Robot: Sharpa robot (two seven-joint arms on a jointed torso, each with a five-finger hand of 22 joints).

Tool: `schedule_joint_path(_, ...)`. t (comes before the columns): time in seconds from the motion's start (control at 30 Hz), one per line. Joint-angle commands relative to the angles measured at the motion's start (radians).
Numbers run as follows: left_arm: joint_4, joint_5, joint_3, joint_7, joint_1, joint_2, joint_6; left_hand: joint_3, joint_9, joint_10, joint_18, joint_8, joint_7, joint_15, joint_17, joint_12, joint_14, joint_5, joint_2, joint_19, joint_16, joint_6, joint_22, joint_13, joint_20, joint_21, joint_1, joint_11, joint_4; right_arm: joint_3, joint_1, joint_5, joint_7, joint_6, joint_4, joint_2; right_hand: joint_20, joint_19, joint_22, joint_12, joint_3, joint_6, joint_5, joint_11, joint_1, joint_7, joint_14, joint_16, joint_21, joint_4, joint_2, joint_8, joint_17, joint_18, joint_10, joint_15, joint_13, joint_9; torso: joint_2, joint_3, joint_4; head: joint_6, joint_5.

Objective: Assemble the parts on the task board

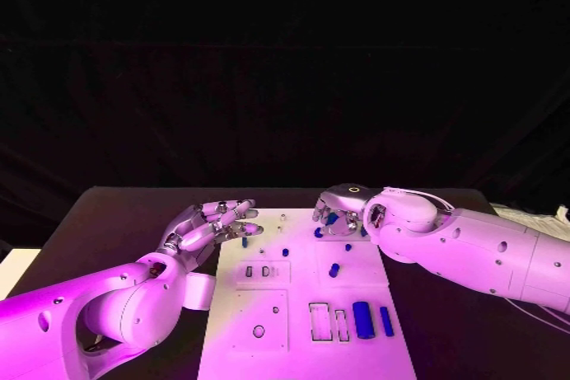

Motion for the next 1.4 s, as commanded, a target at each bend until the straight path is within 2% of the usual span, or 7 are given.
schedule_joint_path(0.03, 0.004, 0.003, 0.001, 0.002, 0.001, 0.0, 0.007, 0.004, -0.001, -0.009, 0.011, -0.006, 0.003, 0.001, 0.002, -0.004, -0.007, -0.007, -0.01, -0.005, -0.005, -0.003, -0.002, 0.0, 0.007, -0.005, -0.003, 0.001, -0.002, 0.0, 0.0, -0.034, -0.01, 0.039, -0.002, 0.002, -0.001, -0.008, 0.005, -0.002, 0.004, 0.005, -0.005, -0.003, 0.003, 0.001, 0.035, 0.007, 0.006, 0.008, -0.01, -0.003, 0.005, -0.012, -0.004, 0.006, -0.001, 0.002, 0.007, 0.0021, 0.0026, 0.001, -0.003)
schedule_joint_path(0.2, 0.006, 0.003, 0.001, 0.002, 0.001, -0.001, 0.007, 0.004, -0.001, -0.009, 0.011, -0.006, 0.003, 0.001, 0.002, -0.004, -0.007, -0.007, -0.01, -0.005, -0.005, -0.003, -0.002, 0.0, 0.007, -0.005, -0.003, 0.001, -0.002, -0.001, -0.001, -0.036, -0.009, 0.049, -0.009, 0.007, -0.001, -0.008, 0.01, -0.002, 0.008, 0.007, -0.006, -0.004, 0.004, 0.0, 0.035, 0.01, 0.011, 0.011, -0.009, -0.002, 0.007, -0.013, -0.002, 0.006, -0.001, 0.002, 0.013, 0.0027, 0.0057, -0.001, -0.006)
schedule_joint_path(0.6, 0.005, 0.003, 0.001, 0.0, 0.002, -0.002, 0.008, 0.004, -0.001, -0.011, 0.011, -0.007, 0.004, 0.002, 0.002, -0.004, -0.009, -0.007, -0.01, -0.006, -0.006, -0.004, -0.003, 0.0, 0.008, -0.006, -0.003, 0.002, -0.002, -0.004, -0.004, -0.037, -0.006, 0.067, -0.028, 0.021, 0.0, -0.01, 0.021, -0.002, 0.019, 0.012, -0.008, -0.004, 0.006, 0.0, 0.035, 0.017, 0.022, 0.023, -0.005, -0.002, 0.014, -0.013, 0.002, 0.005, -0.001, 0.003, 0.026, 0.0009, 0.0145, -0.004, -0.011)
schedule_joint_path(0.9, 0.003, 0.003, 0.001, -0.003, 0.002, -0.002, 0.007, 0.004, -0.001, -0.011, 0.011, -0.008, 0.004, 0.002, 0.003, -0.004, -0.009, -0.007, -0.01, -0.006, -0.007, -0.004, -0.003, 0.0, 0.008, -0.006, -0.004, 0.002, -0.003, -0.005, -0.006, -0.037, 0.001, 0.062, -0.034, 0.024, -0.004, -0.009, 0.047, 0.002, 0.045, 0.037, -0.01, -0.012, 0.018, -0.007, 0.035, 0.028, 0.045, 0.041, 0.003, 0.004, 0.024, -0.015, 0.027, -0.001, 0.001, 0.008, 0.03, 0.0003, 0.0173, -0.005, -0.013)
schedule_joint_path(1.0, 0.003, 0.003, 0.001, -0.004, 0.002, -0.002, 0.007, 0.004, -0.001, -0.011, 0.011, -0.008, 0.004, 0.002, 0.003, -0.004, -0.009, -0.007, -0.01, -0.006, -0.007, -0.004, -0.003, 0.0, 0.008, -0.006, -0.004, 0.002, -0.003, -0.005, -0.006, -0.037, 0.007, 0.043, -0.033, 0.024, -0.01, 0.005, 0.093, 0.007, 0.069, 0.062, -0.037, -0.019, 0.036, -0.013, 0.035, 0.033, 0.075, 0.044, 0.02, 0.012, 0.029, -0.022, 0.053, -0.008, 0.003, 0.014, 0.03, 0.0002, 0.0173, -0.005, -0.012)
schedule_joint_path(1.13, 0.003, 0.003, 0.001, -0.005, 0.002, -0.002, 0.008, 0.005, -0.001, -0.012, 0.011, -0.008, 0.004, 0.002, 0.003, -0.004, -0.009, -0.007, -0.01, -0.006, -0.007, -0.004, -0.004, 0.0, 0.008, -0.007, -0.003, 0.002, -0.003, -0.005, -0.006, -0.039, 0.02, -0.014, -0.025, 0.021, -0.019, 0.028, 0.161, 0.01, 0.099, 0.088, -0.062, -0.029, 0.063, -0.018, 0.037, 0.042, 0.119, 0.04, 0.036, 0.02, 0.037, -0.034, 0.085, -0.016, 0.006, 0.022, 0.032, 0.0002, 0.0194, -0.004, -0.012)
schedule_joint_path(1.4, 0.002, 0.003, 0.001, -0.007, 0.002, -0.003, 0.008, 0.008, -0.001, -0.014, 0.011, -0.01, 0.005, 0.002, 0.004, -0.004, -0.01, -0.006, -0.008, -0.007, -0.009, -0.005, -0.005, 0.0, 0.009, -0.008, -0.001, 0.002, -0.005, 0.0, -0.003, -0.039, 0.018, -0.135, 0.013, 0.007, -0.023, 0.035, 0.191, 0.003, 0.129, 0.096, -0.07, -0.03, 0.083, -0.015, 0.036, 0.046, 0.14, 0.03, 0.033, 0.017, 0.038, -0.039, 0.1, -0.017, 0.005, 0.028, 0.034, -0.0015, 0.0208, 0.006, -0.015)
